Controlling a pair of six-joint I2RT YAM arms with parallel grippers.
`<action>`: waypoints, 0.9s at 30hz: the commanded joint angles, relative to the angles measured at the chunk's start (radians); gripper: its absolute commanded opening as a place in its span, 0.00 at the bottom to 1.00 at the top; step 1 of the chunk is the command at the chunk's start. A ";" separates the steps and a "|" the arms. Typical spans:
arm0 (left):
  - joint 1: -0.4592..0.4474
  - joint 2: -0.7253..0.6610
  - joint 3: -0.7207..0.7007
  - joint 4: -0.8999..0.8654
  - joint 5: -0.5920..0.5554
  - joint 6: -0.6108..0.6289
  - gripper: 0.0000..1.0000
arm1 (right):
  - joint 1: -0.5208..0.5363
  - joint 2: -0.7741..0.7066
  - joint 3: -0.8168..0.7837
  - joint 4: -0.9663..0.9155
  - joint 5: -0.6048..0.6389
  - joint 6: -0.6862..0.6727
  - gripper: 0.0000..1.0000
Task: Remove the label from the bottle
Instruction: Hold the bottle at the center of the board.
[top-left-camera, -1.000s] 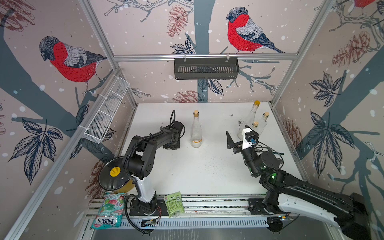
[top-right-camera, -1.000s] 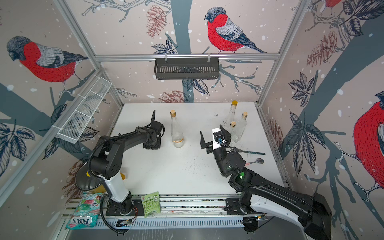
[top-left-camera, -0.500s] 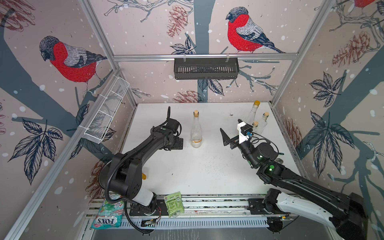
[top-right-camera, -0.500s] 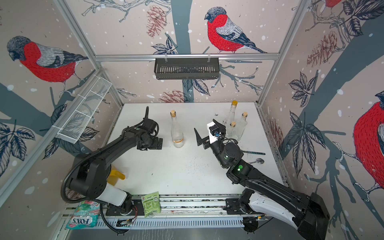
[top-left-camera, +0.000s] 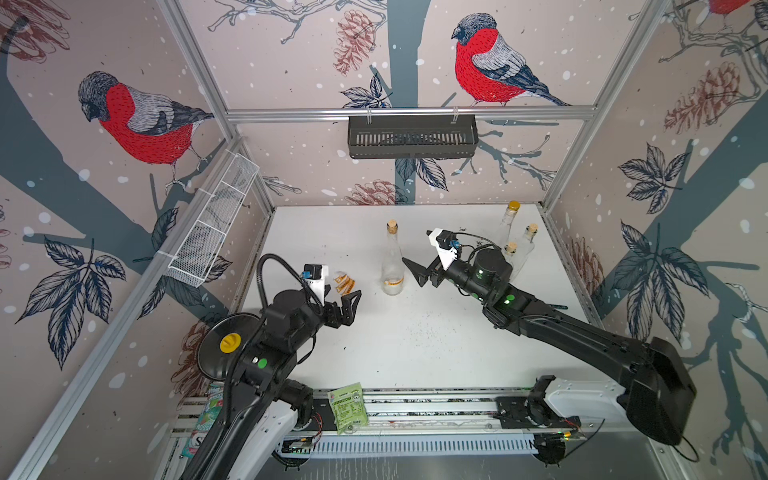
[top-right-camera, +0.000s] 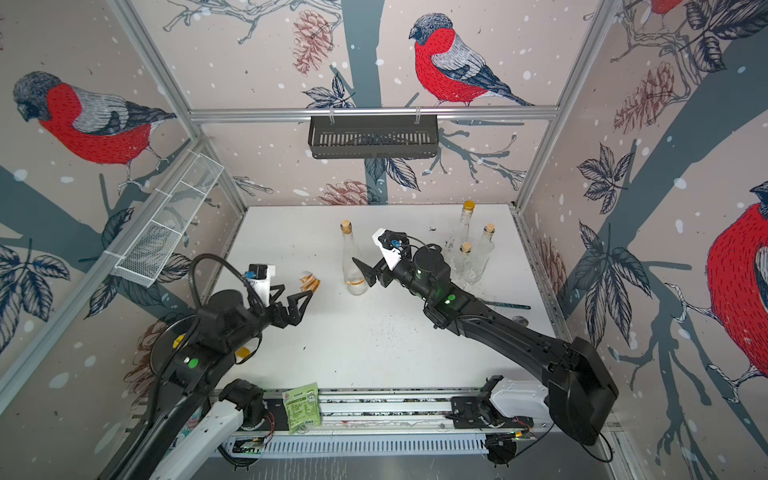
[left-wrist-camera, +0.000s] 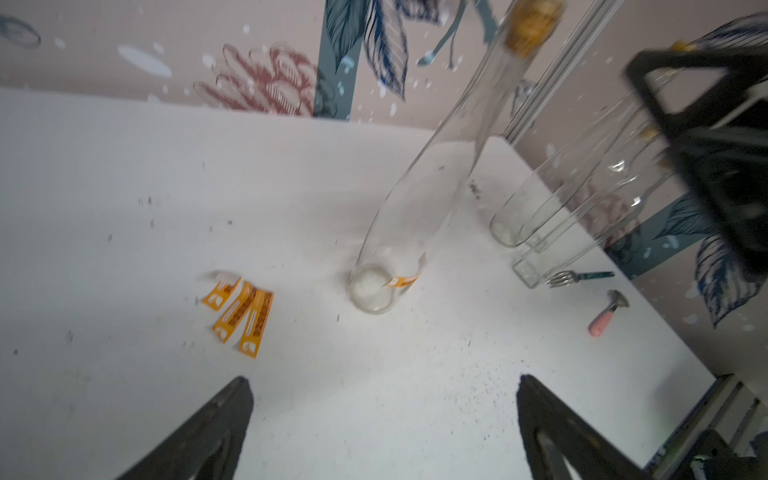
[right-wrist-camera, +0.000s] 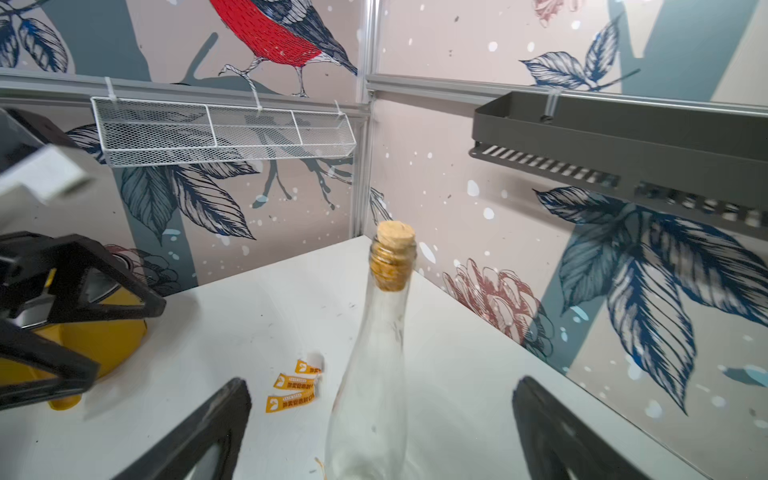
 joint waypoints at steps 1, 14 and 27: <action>0.000 -0.077 -0.030 0.160 0.095 0.002 0.98 | 0.001 0.082 0.066 0.042 -0.096 0.015 0.99; -0.002 -0.017 -0.018 0.173 0.244 0.000 0.98 | 0.018 0.339 0.234 0.160 0.056 0.116 1.00; -0.002 -0.042 -0.024 0.197 0.279 -0.004 0.98 | -0.035 0.390 0.270 0.190 -0.133 0.104 0.60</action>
